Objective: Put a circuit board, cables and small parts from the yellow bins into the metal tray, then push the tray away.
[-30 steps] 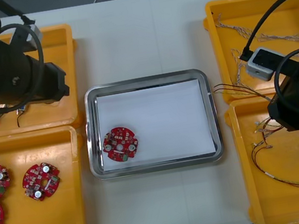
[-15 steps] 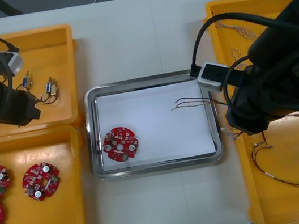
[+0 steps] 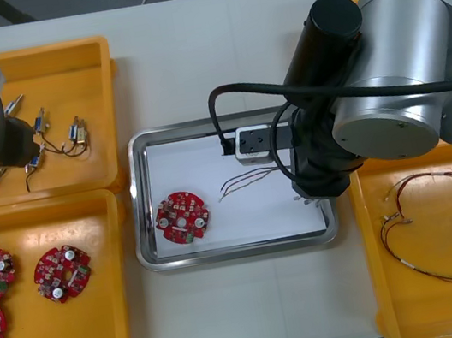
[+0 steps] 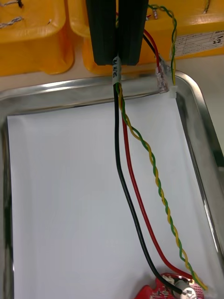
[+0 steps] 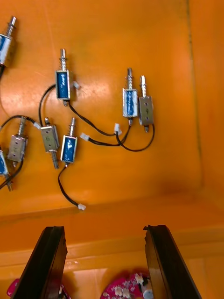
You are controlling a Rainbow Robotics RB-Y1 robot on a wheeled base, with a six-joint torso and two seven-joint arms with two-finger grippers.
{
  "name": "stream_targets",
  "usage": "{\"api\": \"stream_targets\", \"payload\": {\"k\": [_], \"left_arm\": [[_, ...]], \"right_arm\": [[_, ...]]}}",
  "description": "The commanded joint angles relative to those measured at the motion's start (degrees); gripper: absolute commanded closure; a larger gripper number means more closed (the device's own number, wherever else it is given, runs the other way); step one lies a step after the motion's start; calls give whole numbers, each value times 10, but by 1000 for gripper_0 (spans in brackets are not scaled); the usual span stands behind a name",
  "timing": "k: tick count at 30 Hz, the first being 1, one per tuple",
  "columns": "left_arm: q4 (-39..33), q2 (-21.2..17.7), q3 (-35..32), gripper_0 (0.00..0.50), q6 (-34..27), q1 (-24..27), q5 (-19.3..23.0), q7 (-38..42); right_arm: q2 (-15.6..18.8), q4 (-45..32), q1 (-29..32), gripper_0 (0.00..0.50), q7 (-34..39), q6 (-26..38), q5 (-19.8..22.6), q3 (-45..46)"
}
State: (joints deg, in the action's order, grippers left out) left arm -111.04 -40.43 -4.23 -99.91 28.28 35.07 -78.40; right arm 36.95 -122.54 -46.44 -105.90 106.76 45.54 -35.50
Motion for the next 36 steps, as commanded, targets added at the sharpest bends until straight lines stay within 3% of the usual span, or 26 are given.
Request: {"api": "stream_targets", "payload": {"k": [1,12,22,32,35,36], "left_arm": [[29,18,-16,0,46,-6,-25,0],[96,18,-26,0,116,-6,-54,-20],[106,18,-101,0,73,-9,-35,-33],[106,-6,-136,0,81,-36,-18,-36],[107,-13,-146,0,89,-46,-12,-36],[107,-17,-148,0,90,-49,-10,-36]], "right_arm": [[-18,22,-21,500,-90,-25,-3,-26],[-32,78,-21,500,-115,-83,-33,-100],[-55,125,-21,500,-120,-120,-56,-150],[-57,130,-20,500,-116,-140,-71,-177],[-57,130,-20,414,-117,-140,-71,-177],[-58,130,-20,359,-120,-142,-73,-177]]}}
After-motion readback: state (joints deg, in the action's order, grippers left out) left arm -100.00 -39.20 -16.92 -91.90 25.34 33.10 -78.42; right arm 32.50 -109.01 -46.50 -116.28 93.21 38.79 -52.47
